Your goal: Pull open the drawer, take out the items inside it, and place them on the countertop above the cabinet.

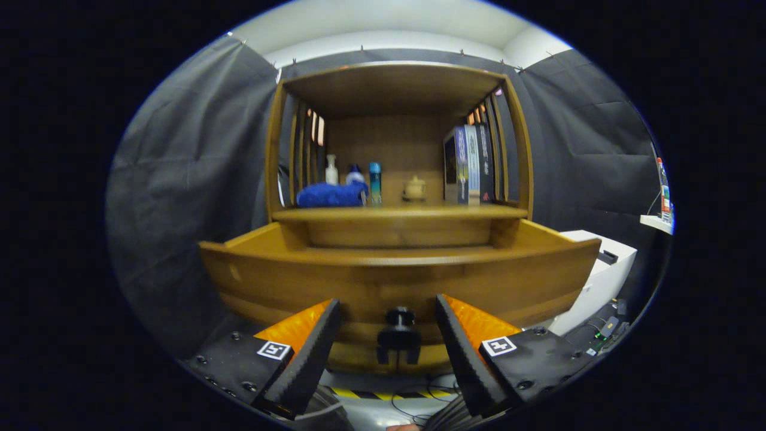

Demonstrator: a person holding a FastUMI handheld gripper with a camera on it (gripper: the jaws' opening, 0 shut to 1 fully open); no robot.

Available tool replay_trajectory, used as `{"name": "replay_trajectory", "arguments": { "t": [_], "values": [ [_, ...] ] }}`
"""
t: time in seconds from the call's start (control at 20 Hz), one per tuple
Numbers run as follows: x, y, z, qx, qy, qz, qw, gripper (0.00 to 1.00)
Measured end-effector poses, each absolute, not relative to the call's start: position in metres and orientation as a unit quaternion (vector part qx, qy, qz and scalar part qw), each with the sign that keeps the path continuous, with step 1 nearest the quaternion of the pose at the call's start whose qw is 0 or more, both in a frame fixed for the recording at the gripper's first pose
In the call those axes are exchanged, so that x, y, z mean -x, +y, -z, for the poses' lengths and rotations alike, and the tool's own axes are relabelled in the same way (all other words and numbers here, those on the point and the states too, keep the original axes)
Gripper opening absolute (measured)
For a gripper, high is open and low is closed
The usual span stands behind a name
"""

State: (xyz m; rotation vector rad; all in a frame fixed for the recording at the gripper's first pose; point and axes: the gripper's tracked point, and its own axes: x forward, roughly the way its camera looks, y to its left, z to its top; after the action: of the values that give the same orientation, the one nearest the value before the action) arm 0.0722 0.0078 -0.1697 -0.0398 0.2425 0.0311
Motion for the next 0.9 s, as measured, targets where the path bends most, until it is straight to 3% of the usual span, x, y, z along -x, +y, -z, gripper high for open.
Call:
{"name": "replay_trajectory", "arguments": {
  "t": [0.25, 0.4, 0.65, 0.9],
  "values": [
    [-0.151, 0.028, 0.058, 0.006, 0.111, -0.051, 0.992, 1.00],
    [-0.206, 0.023, 0.038, 0.015, 0.155, -0.046, 0.987, 1.00],
    [-0.261, 0.020, 0.117, 0.037, 0.296, -0.023, 0.954, 1.00],
    [-0.253, 0.004, 0.222, 0.071, 0.466, -0.017, 0.882, 0.99]
  ]
}}
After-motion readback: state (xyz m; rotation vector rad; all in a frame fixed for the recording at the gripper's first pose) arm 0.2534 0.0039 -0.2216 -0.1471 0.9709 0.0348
